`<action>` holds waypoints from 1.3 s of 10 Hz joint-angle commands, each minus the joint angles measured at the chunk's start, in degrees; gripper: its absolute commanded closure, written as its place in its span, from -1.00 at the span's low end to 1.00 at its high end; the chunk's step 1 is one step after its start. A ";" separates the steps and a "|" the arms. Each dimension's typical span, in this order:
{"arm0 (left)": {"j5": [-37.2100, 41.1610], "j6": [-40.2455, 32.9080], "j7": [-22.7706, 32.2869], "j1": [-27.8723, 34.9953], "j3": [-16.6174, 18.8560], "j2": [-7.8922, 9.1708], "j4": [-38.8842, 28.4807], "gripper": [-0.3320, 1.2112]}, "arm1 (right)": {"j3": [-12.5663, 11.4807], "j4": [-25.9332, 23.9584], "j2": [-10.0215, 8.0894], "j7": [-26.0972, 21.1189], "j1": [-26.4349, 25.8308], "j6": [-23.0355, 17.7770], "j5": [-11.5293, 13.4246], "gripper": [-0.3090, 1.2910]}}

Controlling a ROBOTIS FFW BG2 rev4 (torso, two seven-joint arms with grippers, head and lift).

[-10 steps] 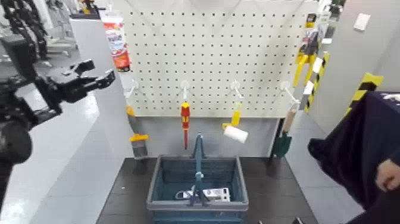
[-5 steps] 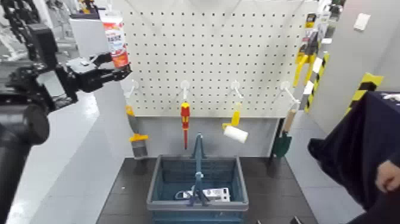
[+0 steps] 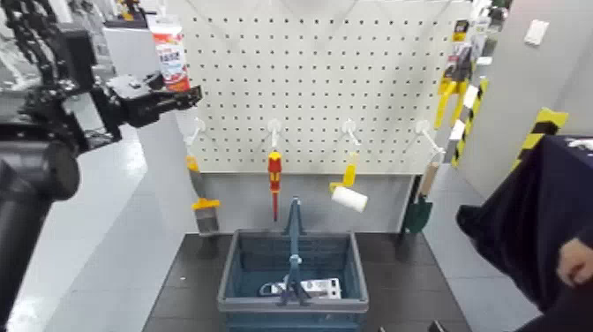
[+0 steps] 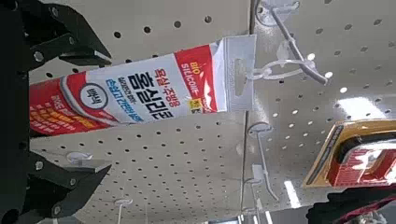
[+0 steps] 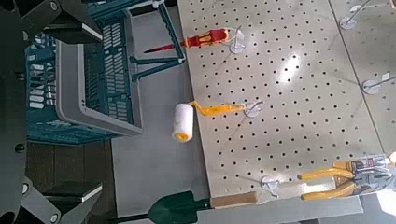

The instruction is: Put the red glue tube into the crate.

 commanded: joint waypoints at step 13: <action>1.95 4.36 1.68 0.64 -2.96 -1.49 -17.75 0.88 | -0.26 0.26 0.17 0.18 0.26 0.38 -0.93 -0.39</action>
